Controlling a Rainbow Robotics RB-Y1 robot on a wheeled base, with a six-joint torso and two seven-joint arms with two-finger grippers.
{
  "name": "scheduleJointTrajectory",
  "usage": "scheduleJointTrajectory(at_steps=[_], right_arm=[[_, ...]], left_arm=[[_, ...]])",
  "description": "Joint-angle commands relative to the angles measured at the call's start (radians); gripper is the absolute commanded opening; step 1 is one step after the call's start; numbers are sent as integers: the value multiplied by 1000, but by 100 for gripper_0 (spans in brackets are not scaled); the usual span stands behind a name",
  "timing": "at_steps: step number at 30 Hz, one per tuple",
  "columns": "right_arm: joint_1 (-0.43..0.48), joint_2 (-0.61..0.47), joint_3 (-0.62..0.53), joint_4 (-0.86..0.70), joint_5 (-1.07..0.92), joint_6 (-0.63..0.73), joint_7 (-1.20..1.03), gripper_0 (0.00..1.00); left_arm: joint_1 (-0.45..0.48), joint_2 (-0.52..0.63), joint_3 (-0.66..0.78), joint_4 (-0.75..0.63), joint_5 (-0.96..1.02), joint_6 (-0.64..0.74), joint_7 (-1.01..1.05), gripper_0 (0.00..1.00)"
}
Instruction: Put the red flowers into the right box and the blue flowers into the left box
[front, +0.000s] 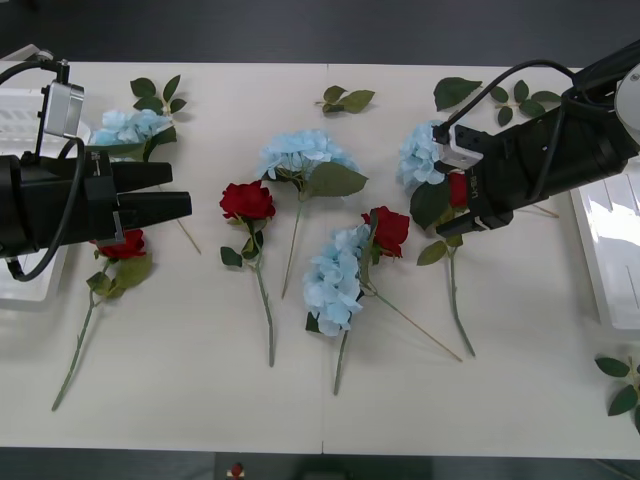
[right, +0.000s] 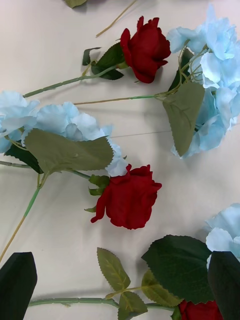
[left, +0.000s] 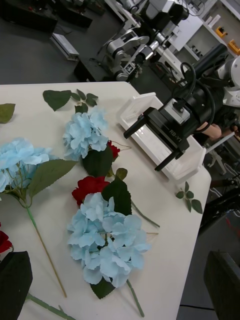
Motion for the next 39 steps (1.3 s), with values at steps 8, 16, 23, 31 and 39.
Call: scheduleJointTrajectory(at_steps=[8,16,23,31,39], right_arm=[[1,-41,29,-8,-42,61,-15,100],[-97,-95,29,6,-42,253,-510,100],[-126,-109,29,21,75,423,-1284,100],[-123,-26,29,34,377,491,-1640,100],[-115,75,41,86,535,425,-1540,100]], left_arm=[[19,-4,66,28,-13,20,41,100],[-206,-23,85,378,-128,224,306,100],[-367,-135,86,600,-539,295,595,100],[-452,-304,103,626,-1178,300,921,100],[-490,-527,146,626,-1629,349,1135,100]])
